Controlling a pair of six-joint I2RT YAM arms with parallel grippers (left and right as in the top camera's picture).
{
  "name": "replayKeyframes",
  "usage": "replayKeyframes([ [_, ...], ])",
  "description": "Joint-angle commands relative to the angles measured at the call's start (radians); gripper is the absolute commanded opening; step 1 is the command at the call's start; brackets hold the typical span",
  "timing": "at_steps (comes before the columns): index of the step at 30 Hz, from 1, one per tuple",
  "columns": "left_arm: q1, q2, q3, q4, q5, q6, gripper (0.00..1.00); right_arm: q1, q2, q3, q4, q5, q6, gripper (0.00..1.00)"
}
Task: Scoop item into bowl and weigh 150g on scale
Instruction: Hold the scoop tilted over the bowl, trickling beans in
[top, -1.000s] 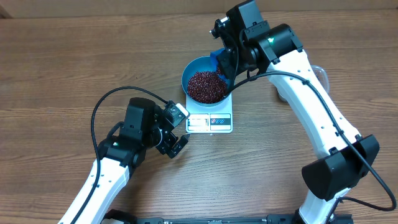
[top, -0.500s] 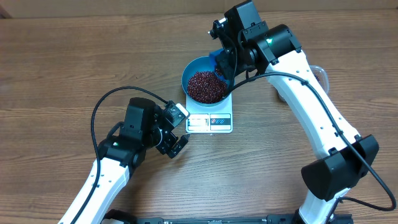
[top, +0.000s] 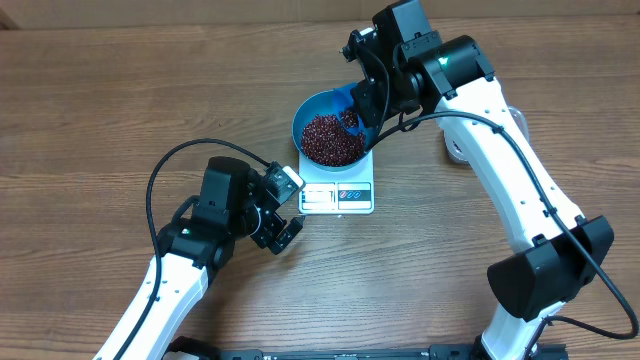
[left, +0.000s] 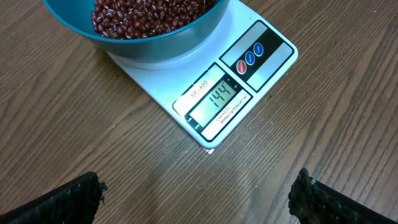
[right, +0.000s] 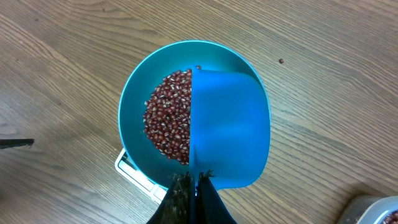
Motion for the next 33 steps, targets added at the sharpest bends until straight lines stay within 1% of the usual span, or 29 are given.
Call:
replayKeyframes([
  [1, 0.004, 0.008, -0.005, 0.000, 0.001, 0.019, 1.00, -0.002, -0.043, 0.012, 0.005, -0.008, -0.001, 0.04],
  [11, 0.004, 0.008, -0.005, 0.000, 0.001, 0.019, 0.99, -0.002, -0.043, 0.012, 0.010, 0.045, 0.000, 0.04],
  [33, 0.004, 0.008, -0.005, 0.000, 0.001, 0.019, 1.00, -0.002, -0.043, 0.012, 0.018, 0.056, -0.001, 0.04],
])
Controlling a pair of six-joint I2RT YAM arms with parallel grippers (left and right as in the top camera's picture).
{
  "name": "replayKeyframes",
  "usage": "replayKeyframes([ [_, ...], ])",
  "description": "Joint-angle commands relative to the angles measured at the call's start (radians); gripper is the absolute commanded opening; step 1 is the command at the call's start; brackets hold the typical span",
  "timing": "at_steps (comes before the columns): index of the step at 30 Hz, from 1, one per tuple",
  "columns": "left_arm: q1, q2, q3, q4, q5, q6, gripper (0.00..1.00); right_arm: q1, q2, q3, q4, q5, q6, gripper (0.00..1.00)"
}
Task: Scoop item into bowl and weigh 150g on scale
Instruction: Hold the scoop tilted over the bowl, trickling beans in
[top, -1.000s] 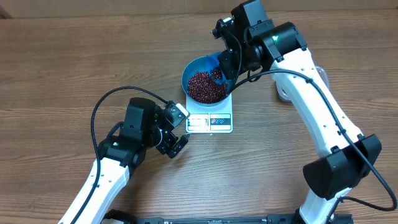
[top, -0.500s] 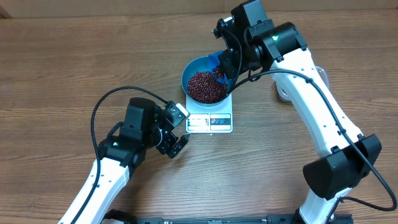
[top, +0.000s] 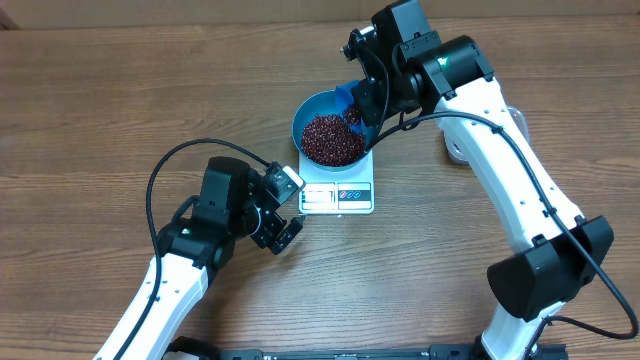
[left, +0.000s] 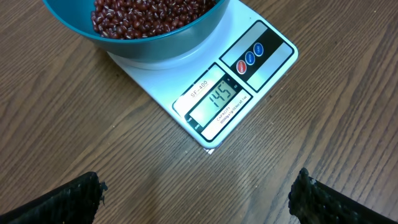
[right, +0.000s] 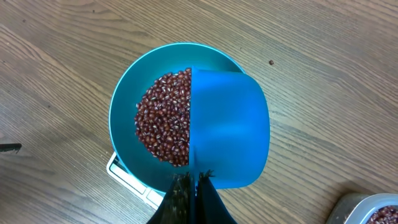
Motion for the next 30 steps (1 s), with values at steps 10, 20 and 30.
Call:
replayKeyframes([
  [10, 0.004, 0.008, -0.005, 0.000, 0.001, 0.019, 1.00, 0.026, -0.043, 0.012, 0.010, 0.074, -0.002, 0.04],
  [20, 0.004, 0.008, -0.005, 0.000, 0.001, 0.019, 1.00, 0.026, -0.043, 0.012, 0.011, 0.081, -0.002, 0.04],
  [30, 0.004, 0.008, -0.005, 0.000, 0.001, 0.019, 1.00, 0.016, -0.043, 0.012, 0.013, -0.023, -0.001, 0.04],
])
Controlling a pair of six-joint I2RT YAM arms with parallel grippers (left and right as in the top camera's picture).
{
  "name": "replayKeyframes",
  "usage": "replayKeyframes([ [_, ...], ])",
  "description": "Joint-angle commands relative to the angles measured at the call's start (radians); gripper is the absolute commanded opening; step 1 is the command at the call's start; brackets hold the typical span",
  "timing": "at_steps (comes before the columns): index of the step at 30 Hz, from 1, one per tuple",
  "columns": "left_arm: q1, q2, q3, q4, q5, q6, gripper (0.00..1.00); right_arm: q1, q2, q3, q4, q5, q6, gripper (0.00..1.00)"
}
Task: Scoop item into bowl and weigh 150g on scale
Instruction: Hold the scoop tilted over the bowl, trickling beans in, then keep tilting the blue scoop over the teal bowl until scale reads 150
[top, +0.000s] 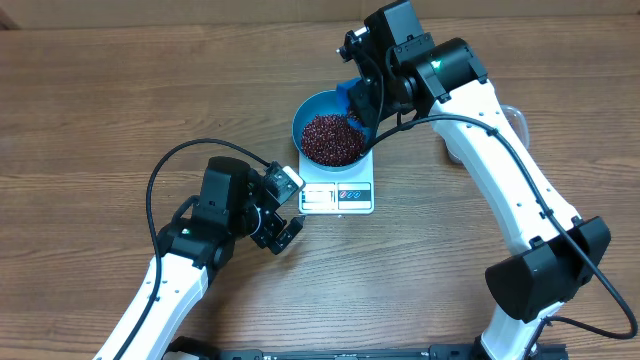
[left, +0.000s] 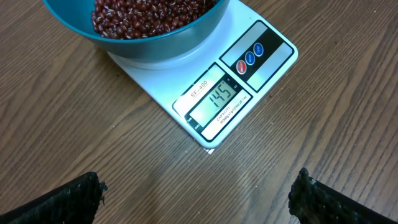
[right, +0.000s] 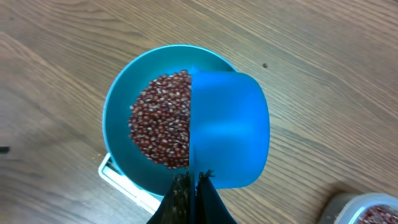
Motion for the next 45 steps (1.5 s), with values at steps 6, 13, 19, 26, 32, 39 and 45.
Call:
replayKeyframes([
  [6, 0.004, 0.008, -0.005, 0.000, 0.001, 0.019, 1.00, -0.031, -0.043, 0.012, 0.003, -0.115, -0.001, 0.04],
  [13, 0.004, 0.008, -0.005, 0.000, 0.001, 0.019, 1.00, -0.040, -0.043, 0.012, 0.003, -0.154, -0.001, 0.04],
  [19, 0.004, 0.008, -0.005, 0.000, 0.001, 0.019, 1.00, -0.040, -0.043, 0.012, 0.001, -0.153, -0.001, 0.04],
  [26, 0.004, 0.008, -0.005, 0.000, 0.001, 0.019, 1.00, -0.040, -0.043, 0.012, 0.000, -0.153, -0.001, 0.04],
  [32, 0.004, 0.008, -0.005, 0.000, 0.001, 0.019, 0.99, -0.040, -0.043, 0.012, 0.000, -0.152, -0.002, 0.04],
  [39, 0.004, 0.008, -0.005, 0.000, 0.001, 0.019, 0.99, -0.027, -0.043, 0.012, 0.006, -0.072, 0.005, 0.04],
  [45, 0.004, 0.008, -0.005, 0.000, 0.001, 0.019, 0.99, -0.004, -0.043, 0.012, 0.006, -0.002, 0.007, 0.04],
])
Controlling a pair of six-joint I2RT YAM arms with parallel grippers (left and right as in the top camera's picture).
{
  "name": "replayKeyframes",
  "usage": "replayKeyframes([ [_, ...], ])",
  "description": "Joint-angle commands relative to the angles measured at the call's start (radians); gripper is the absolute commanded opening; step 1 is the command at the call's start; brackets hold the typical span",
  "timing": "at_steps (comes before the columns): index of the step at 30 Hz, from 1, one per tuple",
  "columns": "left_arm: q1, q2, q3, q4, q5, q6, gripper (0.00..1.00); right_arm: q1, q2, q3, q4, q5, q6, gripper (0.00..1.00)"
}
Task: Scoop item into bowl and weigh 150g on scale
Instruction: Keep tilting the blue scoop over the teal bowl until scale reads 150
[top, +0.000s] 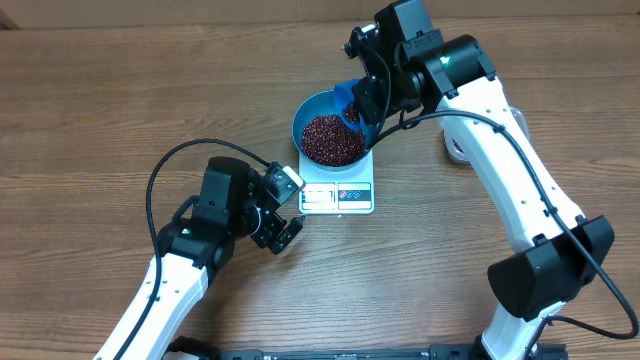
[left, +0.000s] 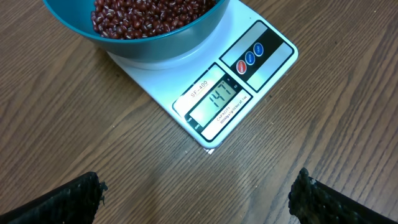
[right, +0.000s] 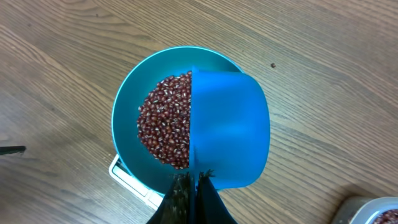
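A teal bowl (top: 312, 106) of red beans (top: 331, 138) stands on the white scale (top: 338, 197). In the left wrist view the scale's display (left: 216, 99) reads 147, below the bowl (left: 149, 43). My right gripper (right: 194, 178) is shut on the blue scoop (right: 229, 127), held tilted on its side over the right half of the bowl (right: 130, 118), beans (right: 165, 121) showing to its left. My left gripper (left: 198, 196) is open above bare wood, just in front of the scale (left: 255, 53).
A clear container (right: 376, 211) of more beans sits at the lower right corner of the right wrist view, and its edge (top: 455, 150) shows beside the right arm from overhead. A stray bean (right: 273, 65) lies on the wood beyond the bowl.
The scale reading went from 145 to 147. My right gripper with the scoop shifted slightly over the bowl. The left arm has not moved.
The scale read 144 with the scoop held tilted over the bowl. Then it read 145 at the two following moments, the scoop shifting a little each time. Now it reads 147. My left gripper stayed open in front of the scale throughout.
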Motion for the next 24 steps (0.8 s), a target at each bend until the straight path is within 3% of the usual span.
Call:
replayKeyframes([
  [1, 0.004, 0.008, -0.005, 0.000, 0.001, 0.019, 1.00, 0.020, -0.043, 0.012, 0.006, 0.058, 0.004, 0.04],
  [24, 0.004, 0.008, -0.005, 0.000, 0.001, 0.019, 1.00, 0.020, -0.043, 0.012, 0.006, 0.023, 0.012, 0.04],
])
